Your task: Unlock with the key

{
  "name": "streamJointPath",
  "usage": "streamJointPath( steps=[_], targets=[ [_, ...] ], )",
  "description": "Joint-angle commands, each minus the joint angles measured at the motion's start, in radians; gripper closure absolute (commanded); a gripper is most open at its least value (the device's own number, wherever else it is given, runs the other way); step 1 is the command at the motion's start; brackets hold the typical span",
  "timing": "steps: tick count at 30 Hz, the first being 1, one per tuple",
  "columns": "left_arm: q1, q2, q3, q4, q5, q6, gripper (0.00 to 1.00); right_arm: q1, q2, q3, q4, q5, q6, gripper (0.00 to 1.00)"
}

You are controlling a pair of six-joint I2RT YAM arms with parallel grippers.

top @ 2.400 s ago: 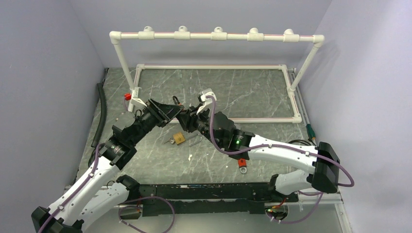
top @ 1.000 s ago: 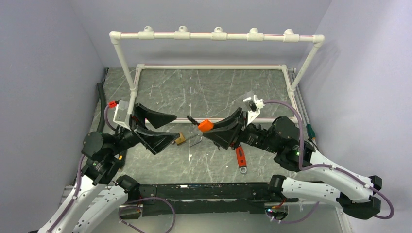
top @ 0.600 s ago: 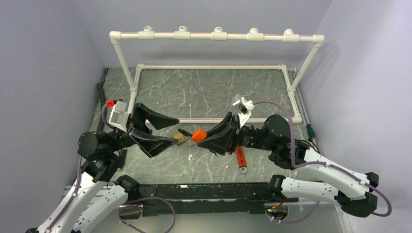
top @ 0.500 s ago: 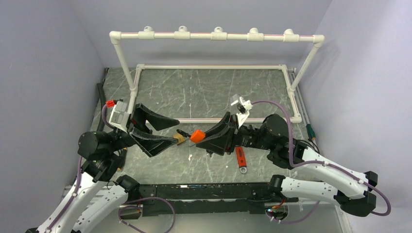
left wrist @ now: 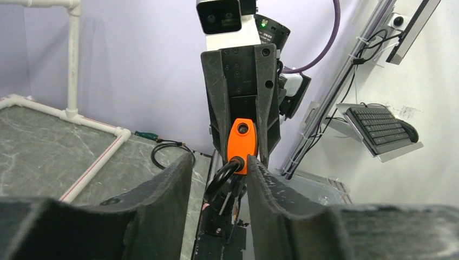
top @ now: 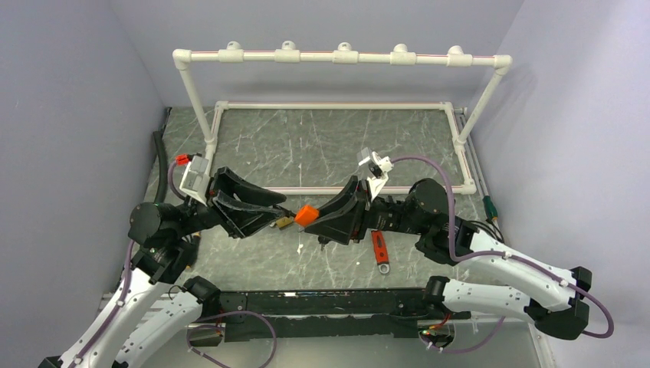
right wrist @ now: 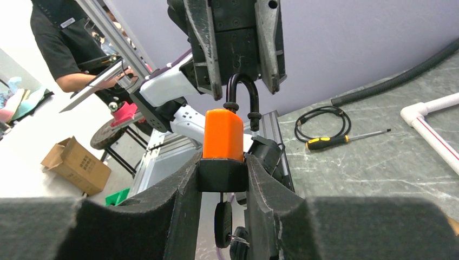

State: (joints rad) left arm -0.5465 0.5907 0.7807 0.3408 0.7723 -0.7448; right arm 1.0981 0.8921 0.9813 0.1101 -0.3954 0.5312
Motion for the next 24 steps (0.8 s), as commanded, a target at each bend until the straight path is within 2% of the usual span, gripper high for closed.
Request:
streamJointPath(
  steps=[1, 6, 8, 12, 13, 16, 18, 20, 24],
  targets=[
    [-0.001, 0.001, 0.005, 0.010, 0.017, 0.005, 0.60, -0.003, 0.005, 0.045, 0.126, -0.014, 0.013, 1.00],
    [-0.001, -0.009, 0.013, -0.028, 0.002, 0.008, 0.87, -0.003, 0.023, 0.046, 0.127, -0.005, 0.007, 1.00],
    [-0.001, -0.012, 0.020, -0.049, -0.005, 0.008, 0.92, -0.003, 0.022, 0.042, 0.129, 0.004, 0.006, 1.00],
    [-0.001, -0.020, 0.035, -0.108, -0.026, 0.010, 0.93, -0.003, 0.018, 0.035, 0.123, 0.045, -0.007, 1.00],
    [-0.001, -0.023, 0.038, -0.123, -0.033, 0.012, 0.90, -0.003, 0.017, 0.035, 0.116, 0.057, -0.010, 1.00],
    [-0.001, -0.044, 0.035, -0.154, -0.052, 0.024, 0.62, -0.004, 0.020, 0.035, 0.112, 0.072, -0.016, 1.00],
    [-0.001, -0.058, 0.028, -0.153, -0.064, 0.028, 0.51, -0.004, 0.026, 0.036, 0.115, 0.067, -0.013, 1.00],
    [-0.001, -0.060, 0.023, -0.144, -0.068, 0.027, 0.48, -0.004, 0.033, 0.036, 0.121, 0.063, -0.010, 1.00],
    [-0.001, -0.044, 0.014, -0.108, -0.059, 0.021, 0.51, -0.004, 0.050, 0.044, 0.128, 0.055, -0.010, 1.00]
  ],
)
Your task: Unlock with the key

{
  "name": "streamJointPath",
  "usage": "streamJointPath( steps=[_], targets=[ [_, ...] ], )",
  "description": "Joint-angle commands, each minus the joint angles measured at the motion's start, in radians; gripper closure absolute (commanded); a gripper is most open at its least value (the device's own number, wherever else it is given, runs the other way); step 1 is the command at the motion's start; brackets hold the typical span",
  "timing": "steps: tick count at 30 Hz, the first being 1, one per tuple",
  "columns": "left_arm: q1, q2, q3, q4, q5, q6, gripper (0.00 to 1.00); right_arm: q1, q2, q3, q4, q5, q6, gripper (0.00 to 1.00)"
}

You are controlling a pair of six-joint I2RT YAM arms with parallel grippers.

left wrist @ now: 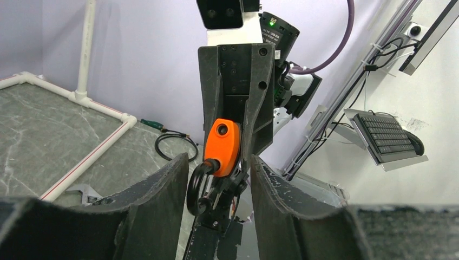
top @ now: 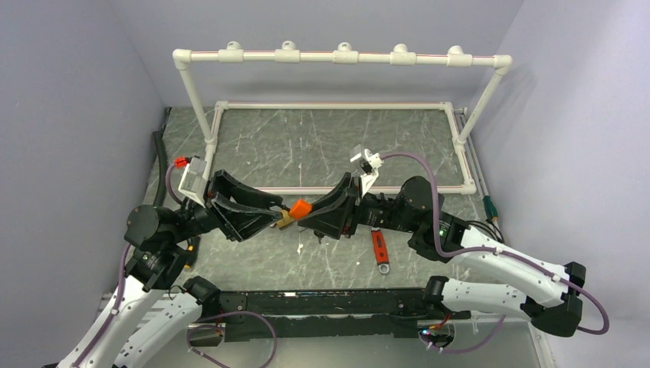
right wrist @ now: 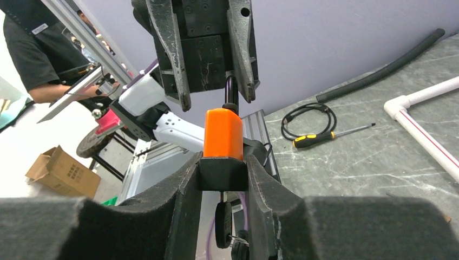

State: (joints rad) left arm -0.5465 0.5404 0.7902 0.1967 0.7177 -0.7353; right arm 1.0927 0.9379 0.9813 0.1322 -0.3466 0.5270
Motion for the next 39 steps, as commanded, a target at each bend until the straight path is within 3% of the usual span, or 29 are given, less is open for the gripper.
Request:
streamJointPath(
  steps=[1, 6, 10, 19, 23, 29, 33, 39],
  targets=[
    [-0.001, 0.010, 0.002, 0.045, -0.002, 0.009, 0.53, 0.001, 0.009, 0.047, 0.107, 0.005, -0.005, 1.00],
    [-0.001, 0.027, 0.003, 0.045, 0.007, 0.008, 0.71, 0.001, 0.018, 0.048, 0.122, 0.002, -0.001, 1.00],
    [-0.001, 0.022, -0.003, 0.025, -0.006, 0.009, 1.00, 0.001, 0.025, 0.045, 0.128, 0.007, 0.003, 1.00],
    [-0.001, -0.008, -0.014, -0.069, -0.087, 0.033, 1.00, -0.003, 0.012, 0.017, 0.110, 0.100, 0.018, 0.98],
    [-0.001, -0.029, -0.030, -0.112, -0.153, 0.040, 1.00, -0.012, 0.003, -0.017, 0.114, 0.118, 0.035, 0.83],
    [-0.001, -0.013, -0.019, -0.167, -0.214, 0.057, 1.00, -0.020, -0.002, -0.049, 0.075, 0.149, 0.031, 0.44],
    [-0.001, -0.006, -0.022, -0.195, -0.244, 0.057, 1.00, -0.020, -0.029, -0.078, 0.010, 0.235, 0.022, 0.24],
    [-0.001, 0.032, -0.067, -0.279, -0.280, 0.054, 1.00, -0.028, -0.085, -0.139, -0.068, 0.342, 0.024, 0.18]
  ],
)
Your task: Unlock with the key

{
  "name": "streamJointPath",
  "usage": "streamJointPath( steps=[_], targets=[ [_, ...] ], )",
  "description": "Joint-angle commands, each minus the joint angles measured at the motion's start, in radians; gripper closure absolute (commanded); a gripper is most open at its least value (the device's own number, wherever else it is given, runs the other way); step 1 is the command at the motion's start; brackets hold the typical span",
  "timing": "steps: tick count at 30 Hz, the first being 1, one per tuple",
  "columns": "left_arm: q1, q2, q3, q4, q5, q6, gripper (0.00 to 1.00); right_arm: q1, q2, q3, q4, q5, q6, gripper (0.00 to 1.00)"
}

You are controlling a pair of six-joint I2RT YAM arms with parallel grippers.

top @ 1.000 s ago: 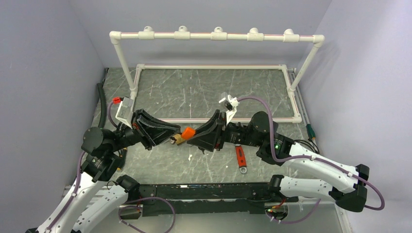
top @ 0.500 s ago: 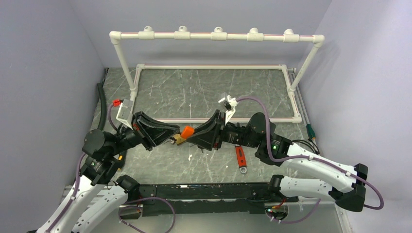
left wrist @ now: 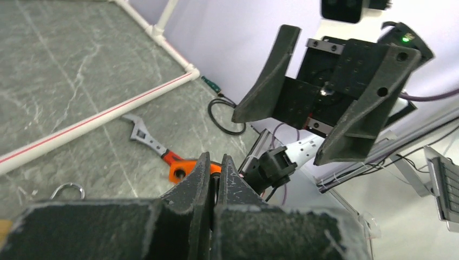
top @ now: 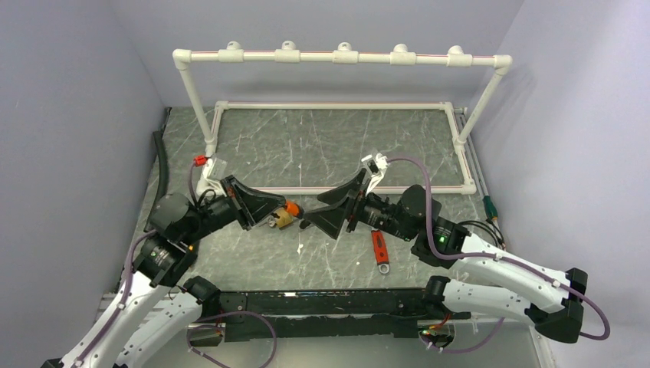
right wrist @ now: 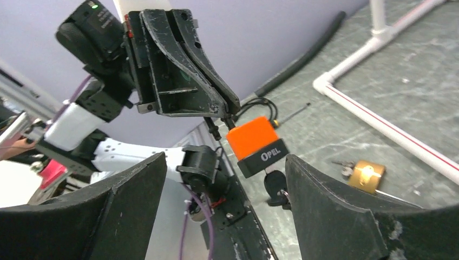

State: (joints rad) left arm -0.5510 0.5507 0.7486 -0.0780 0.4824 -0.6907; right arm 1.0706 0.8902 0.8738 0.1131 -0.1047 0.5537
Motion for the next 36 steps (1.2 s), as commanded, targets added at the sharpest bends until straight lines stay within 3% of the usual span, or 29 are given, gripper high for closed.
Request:
streamJointPath(
  steps=[1, 12, 21, 29, 36],
  targets=[
    [0.003, 0.032, -0.037, -0.007, -0.051, 0.003, 1.00, -0.007, -0.045, -0.037, -0.059, 0.131, -0.003, 0.18],
    [0.003, 0.174, -0.163, 0.012, -0.075, -0.061, 1.00, -0.014, -0.068, -0.039, -0.204, 0.292, -0.027, 0.18],
    [-0.044, 0.324, -0.301, 0.221, -0.038, -0.210, 1.00, -0.014, -0.100, -0.088, -0.262, 0.375, 0.004, 0.19],
    [-0.240, 0.583, -0.164, 0.294, -0.123, -0.117, 1.00, -0.016, -0.124, -0.108, -0.335, 0.462, 0.024, 0.20],
    [-0.260, 0.811, -0.068, 0.493, 0.040, -0.110, 1.00, -0.017, -0.212, -0.140, -0.474, 0.640, 0.117, 0.21]
  ],
)
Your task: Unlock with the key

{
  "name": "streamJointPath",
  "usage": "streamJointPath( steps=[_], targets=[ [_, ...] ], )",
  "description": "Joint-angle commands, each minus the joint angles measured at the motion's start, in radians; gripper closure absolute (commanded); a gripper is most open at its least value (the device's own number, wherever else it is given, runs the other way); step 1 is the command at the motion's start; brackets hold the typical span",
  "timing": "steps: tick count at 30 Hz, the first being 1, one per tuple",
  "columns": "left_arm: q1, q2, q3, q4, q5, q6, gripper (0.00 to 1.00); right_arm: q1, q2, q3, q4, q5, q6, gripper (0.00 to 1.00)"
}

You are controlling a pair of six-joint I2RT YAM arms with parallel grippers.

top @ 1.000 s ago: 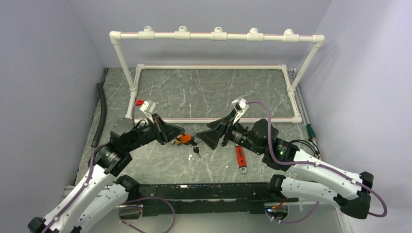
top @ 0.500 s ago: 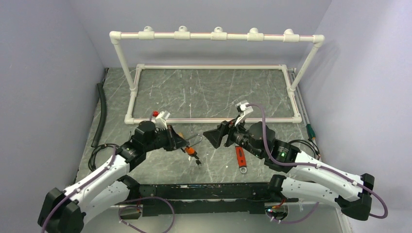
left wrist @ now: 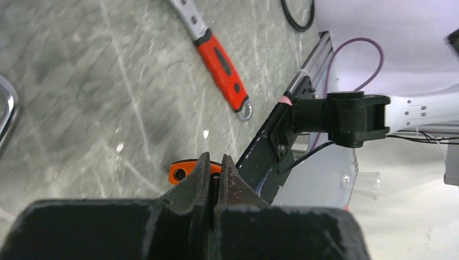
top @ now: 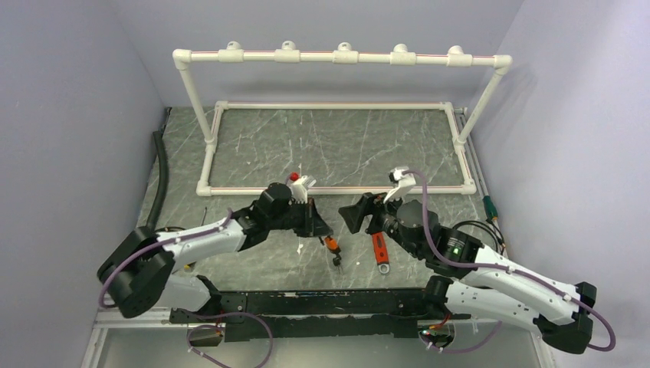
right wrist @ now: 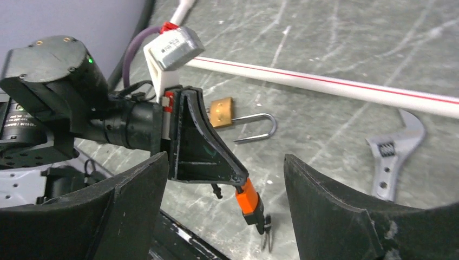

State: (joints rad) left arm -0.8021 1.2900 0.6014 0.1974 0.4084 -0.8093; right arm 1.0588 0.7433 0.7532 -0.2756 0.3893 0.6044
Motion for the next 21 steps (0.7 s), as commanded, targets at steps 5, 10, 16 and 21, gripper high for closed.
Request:
streamJointPath(
  steps=[5, 10, 16, 21],
  targets=[
    [-0.017, 0.186, 0.104, 0.279, 0.205, 0.004, 1.00, -0.008, -0.133, -0.059, -0.108, 0.212, 0.095, 0.22],
    [-0.016, 0.233, 0.103, 0.074, 0.106, 0.039, 1.00, -0.008, -0.123, -0.061, -0.116, 0.226, 0.095, 0.22],
    [-0.016, 0.264, 0.051, 0.036, 0.081, 0.036, 1.00, -0.010, -0.075, -0.055, -0.093, 0.218, 0.078, 0.22],
    [-0.014, 0.256, 0.034, -0.020, 0.046, 0.062, 1.00, -0.010, -0.054, -0.052, -0.077, 0.207, 0.074, 0.22]
  ],
)
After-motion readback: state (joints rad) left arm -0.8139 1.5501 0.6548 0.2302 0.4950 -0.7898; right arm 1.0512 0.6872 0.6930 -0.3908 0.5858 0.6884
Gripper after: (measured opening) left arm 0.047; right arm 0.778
